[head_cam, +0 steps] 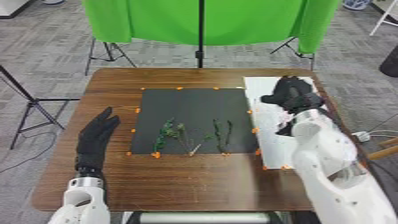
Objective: Arrange flowers
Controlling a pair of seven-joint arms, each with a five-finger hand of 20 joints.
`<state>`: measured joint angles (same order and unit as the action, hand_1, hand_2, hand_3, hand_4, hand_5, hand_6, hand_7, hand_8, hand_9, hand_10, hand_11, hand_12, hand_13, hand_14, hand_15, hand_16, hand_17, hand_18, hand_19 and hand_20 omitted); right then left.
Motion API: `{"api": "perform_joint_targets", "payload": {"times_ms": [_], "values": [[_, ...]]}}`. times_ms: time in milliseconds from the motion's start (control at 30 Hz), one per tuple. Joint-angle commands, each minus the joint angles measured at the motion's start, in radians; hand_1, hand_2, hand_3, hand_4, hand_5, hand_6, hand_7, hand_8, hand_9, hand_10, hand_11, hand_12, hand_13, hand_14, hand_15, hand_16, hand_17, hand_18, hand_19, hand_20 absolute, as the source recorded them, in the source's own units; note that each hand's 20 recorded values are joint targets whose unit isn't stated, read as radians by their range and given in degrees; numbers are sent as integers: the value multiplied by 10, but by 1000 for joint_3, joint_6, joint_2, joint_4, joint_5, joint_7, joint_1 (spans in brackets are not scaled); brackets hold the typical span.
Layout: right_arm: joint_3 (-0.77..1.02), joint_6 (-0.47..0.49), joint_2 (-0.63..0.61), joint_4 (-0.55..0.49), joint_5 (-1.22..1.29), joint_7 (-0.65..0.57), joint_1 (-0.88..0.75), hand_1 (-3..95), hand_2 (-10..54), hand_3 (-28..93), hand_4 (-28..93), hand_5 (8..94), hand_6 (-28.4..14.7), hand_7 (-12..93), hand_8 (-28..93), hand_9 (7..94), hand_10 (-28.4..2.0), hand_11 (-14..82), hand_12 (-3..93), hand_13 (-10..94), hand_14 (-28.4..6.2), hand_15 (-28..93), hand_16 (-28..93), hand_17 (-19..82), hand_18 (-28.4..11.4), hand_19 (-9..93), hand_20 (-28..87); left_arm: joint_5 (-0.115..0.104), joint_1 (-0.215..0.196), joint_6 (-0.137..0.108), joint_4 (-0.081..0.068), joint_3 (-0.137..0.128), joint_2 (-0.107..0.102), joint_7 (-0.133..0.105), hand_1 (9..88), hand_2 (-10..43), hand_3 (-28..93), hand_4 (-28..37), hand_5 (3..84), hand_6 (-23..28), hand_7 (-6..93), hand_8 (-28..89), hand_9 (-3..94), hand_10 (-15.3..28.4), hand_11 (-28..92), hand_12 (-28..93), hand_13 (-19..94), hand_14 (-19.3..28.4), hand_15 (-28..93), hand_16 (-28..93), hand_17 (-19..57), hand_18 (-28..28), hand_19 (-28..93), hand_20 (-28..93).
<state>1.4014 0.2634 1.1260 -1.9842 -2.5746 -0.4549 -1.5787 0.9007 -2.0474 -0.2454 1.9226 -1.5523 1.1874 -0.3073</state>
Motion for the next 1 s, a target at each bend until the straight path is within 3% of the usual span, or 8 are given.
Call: {"api": "perform_joint_targets", "payload": {"times_ms": [33, 367, 433, 533, 567, 700, 800, 1000], "values": [[42, 80, -12, 123, -58, 1, -5, 335, -95, 585, -83, 665, -2, 130, -65, 835, -141, 199, 230, 900, -30, 558, 347, 617, -126, 932, 577, 4, -15, -1, -9, 5, 10, 13, 232, -21, 666, -236, 461, 33, 98, -58, 437, 132, 174, 146, 346, 148, 98, 22, 69, 104, 31, 193], [40, 57, 33, 213, -68, 5, -20, 348, -95, 592, -89, 653, 5, 129, -67, 838, -135, 204, 230, 913, -23, 560, 344, 631, -124, 932, 583, 3, -9, 4, -11, 7, 6, 18, 233, -19, 666, -237, 462, 32, 100, -58, 438, 132, 175, 146, 347, 147, 98, 22, 69, 103, 32, 192], [37, 2, 36, 226, -59, 12, -39, 357, -95, 594, -90, 654, 6, 132, -68, 838, -134, 204, 230, 915, -22, 559, 344, 632, -122, 932, 583, 3, -12, 5, -11, 5, 6, 18, 234, -18, 666, -237, 463, 33, 100, -58, 438, 132, 176, 146, 347, 147, 98, 22, 69, 103, 32, 192], [26, -79, 41, 250, -58, 25, -57, 414, -95, 606, -104, 664, 7, 153, -68, 850, -124, 217, 231, 924, -15, 561, 342, 641, -115, 932, 581, 1, -14, 1, -11, 2, 5, 16, 235, -17, 666, -238, 464, 34, 100, -59, 438, 132, 176, 145, 347, 147, 99, 22, 69, 103, 33, 192], [23, -106, 43, 260, -65, 36, -62, 450, -95, 593, -116, 673, 3, 160, -13, 857, -120, 219, 236, 926, -12, 562, 343, 646, -113, 932, 586, 0, -16, 0, -10, 0, 6, 15, 235, -17, 667, -238, 464, 33, 101, -59, 438, 133, 176, 145, 348, 147, 99, 22, 69, 103, 33, 192], [15, -170, 42, 273, -45, 49, -74, 631, -95, 441, -70, 746, -14, 173, 134, 917, -88, 139, 368, 937, -4, 584, 331, 673, -97, 932, 584, -8, -19, -4, -10, -5, 9, 9, 235, -17, 668, -238, 464, 34, 100, -59, 438, 133, 176, 145, 347, 148, 99, 22, 69, 103, 33, 192], [13, -182, 28, 245, -28, 49, -69, 677, -95, 448, -84, 788, -21, 188, 150, 935, -84, 154, 369, 937, 2, 603, 312, 687, -90, 932, 578, -17, -25, -6, -8, -15, 11, -1, 236, -16, 668, -238, 464, 34, 101, -59, 439, 133, 177, 145, 348, 149, 99, 22, 69, 103, 34, 192], [-23, -222, -31, 134, 32, 65, 29, 706, -95, 438, -79, 803, -33, 186, 149, 937, -91, 162, 376, 937, 6, 610, 306, 693, -84, 932, 574, -34, -35, -43, -2, -44, 6, -27, 236, -17, 670, -238, 464, 33, 102, -59, 441, 134, 180, 145, 352, 148, 100, 21, 72, 102, 36, 193]]}}
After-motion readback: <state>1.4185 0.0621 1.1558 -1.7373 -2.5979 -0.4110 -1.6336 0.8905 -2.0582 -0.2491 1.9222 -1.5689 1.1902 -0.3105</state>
